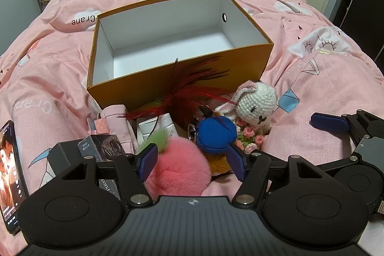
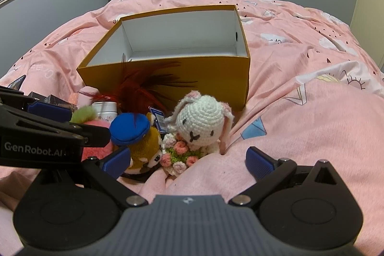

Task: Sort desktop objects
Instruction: 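Grasp the blue-capped dog plush with left tool while right tool grasps white bunny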

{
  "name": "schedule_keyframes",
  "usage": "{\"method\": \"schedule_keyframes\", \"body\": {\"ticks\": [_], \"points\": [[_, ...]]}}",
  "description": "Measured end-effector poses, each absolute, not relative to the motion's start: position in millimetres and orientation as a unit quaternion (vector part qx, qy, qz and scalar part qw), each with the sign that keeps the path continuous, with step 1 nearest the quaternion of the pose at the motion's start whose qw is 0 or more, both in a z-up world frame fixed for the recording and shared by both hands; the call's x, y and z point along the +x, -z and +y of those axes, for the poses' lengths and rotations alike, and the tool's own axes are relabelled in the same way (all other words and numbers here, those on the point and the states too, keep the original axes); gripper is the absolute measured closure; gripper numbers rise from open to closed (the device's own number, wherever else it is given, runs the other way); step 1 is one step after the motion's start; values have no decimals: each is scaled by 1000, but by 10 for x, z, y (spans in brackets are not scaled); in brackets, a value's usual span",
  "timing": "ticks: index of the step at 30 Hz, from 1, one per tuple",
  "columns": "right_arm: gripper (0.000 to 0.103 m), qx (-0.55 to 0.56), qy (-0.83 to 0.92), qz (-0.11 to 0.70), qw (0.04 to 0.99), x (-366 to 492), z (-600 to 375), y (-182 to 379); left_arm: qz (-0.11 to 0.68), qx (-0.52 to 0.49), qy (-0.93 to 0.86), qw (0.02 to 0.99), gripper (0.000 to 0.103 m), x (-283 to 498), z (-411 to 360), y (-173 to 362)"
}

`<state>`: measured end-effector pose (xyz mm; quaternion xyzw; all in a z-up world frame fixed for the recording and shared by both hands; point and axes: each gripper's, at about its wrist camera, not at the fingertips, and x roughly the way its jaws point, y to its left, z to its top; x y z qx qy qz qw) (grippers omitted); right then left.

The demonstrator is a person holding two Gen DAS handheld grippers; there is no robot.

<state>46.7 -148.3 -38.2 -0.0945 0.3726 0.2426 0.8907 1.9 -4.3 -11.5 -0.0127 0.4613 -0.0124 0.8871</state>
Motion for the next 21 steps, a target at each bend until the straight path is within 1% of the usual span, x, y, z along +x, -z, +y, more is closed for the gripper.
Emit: {"method": "schedule_keyframes", "body": {"ticks": [21], "points": [[1, -94, -243, 372, 891, 462, -1483, 387, 461, -12, 11, 887, 29, 10, -58, 121]]}}
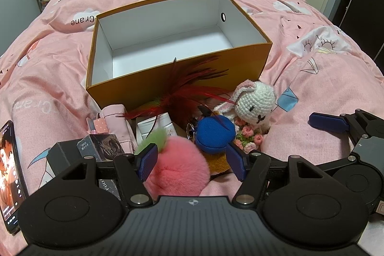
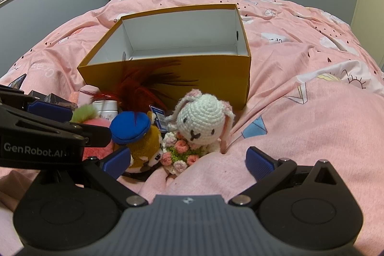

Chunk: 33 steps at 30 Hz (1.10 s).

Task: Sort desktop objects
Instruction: 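Grasp the blue-capped dog plush with left tool while right tool grasps white bunny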

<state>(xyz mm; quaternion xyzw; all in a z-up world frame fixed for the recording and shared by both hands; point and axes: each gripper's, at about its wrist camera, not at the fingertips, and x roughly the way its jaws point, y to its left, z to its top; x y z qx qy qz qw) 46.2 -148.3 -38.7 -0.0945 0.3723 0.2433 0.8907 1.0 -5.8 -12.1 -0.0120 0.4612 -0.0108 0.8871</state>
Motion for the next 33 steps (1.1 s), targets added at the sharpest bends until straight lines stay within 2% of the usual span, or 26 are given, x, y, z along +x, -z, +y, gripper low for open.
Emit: {"method": "schedule_keyframes", "body": {"ticks": [11, 13, 18, 20, 24, 33], "points": [[1, -54, -266, 371, 888, 518, -1594, 333, 433, -51, 51, 898, 29, -51, 170, -52], [5, -44, -270, 373, 887, 572, -1653, 296, 424, -54, 58, 902, 29, -57, 239, -102], [31, -51, -279, 373, 883, 693, -1749, 221, 422, -42, 122, 897, 37, -58, 212, -127], [34, -58, -286, 378, 879, 753, -1777, 220, 437, -37, 142, 887, 41, -18, 153, -54], [39, -94, -313, 378, 866, 828, -1752, 246, 453, 7, 154, 878, 42, 60, -34, 148], [39, -170, -343, 390, 837, 992, -1578, 458, 452, 64, 144, 878, 41, 254, -195, 369]]}}
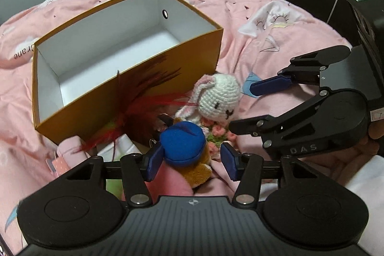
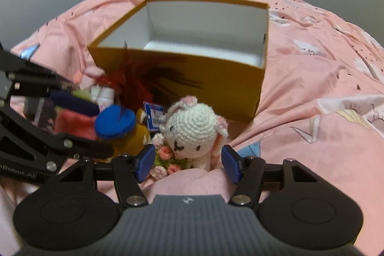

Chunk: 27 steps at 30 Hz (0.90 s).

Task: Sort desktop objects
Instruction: 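Grasp the blue-capped dog plush with left tool while right tool grasps white bunny, then lift both plush toys and carry them over the open orange box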

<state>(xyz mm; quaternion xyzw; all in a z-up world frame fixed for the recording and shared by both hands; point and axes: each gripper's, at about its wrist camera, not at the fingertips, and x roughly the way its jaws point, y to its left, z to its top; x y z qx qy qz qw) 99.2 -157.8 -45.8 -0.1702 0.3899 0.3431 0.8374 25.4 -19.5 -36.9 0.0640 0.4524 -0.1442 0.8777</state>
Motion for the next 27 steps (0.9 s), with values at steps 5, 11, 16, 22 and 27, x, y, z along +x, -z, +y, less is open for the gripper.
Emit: {"method": "schedule_keyframes", "body": {"ticks": [5, 11, 16, 22, 27], "points": [[38, -176, -348, 405, 827, 1170, -1490, 563, 461, 62, 142, 874, 39, 355, -165, 455], [38, -154, -351, 416, 824, 1388, -1354, 675, 475, 22, 140, 869, 49, 503, -43, 557], [45, -123, -346, 430, 824, 1535, -1341, 774, 466, -11, 150, 872, 52, 551, 65, 561], [51, -87, -349, 425, 831, 1577, -1427, 773, 455, -45, 155, 876, 54, 564, 178, 479], [52, -46, -351, 411, 840, 1551, -1590, 542, 439, -82, 161, 880, 55, 548, 283, 268]]}}
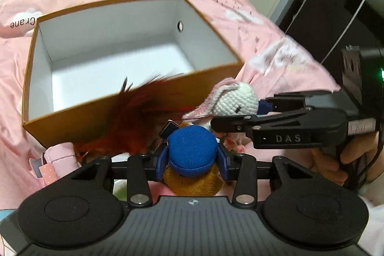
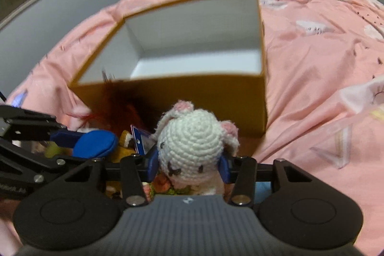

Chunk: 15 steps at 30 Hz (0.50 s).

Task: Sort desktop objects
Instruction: 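Lift both plush toys and carry them over the open orange box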

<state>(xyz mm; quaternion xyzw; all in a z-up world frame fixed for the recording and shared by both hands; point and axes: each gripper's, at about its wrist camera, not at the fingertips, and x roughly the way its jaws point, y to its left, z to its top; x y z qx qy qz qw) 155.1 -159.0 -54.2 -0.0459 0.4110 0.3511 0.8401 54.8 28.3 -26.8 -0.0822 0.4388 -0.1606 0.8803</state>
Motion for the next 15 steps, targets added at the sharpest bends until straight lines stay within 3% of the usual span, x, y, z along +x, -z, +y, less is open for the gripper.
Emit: {"method": "schedule_keyframes", "body": {"ticks": [15], "points": [[52, -21, -373, 302, 877, 1500, -1899, -374, 359, -119, 162, 912, 55, 569, 419, -533]]}}
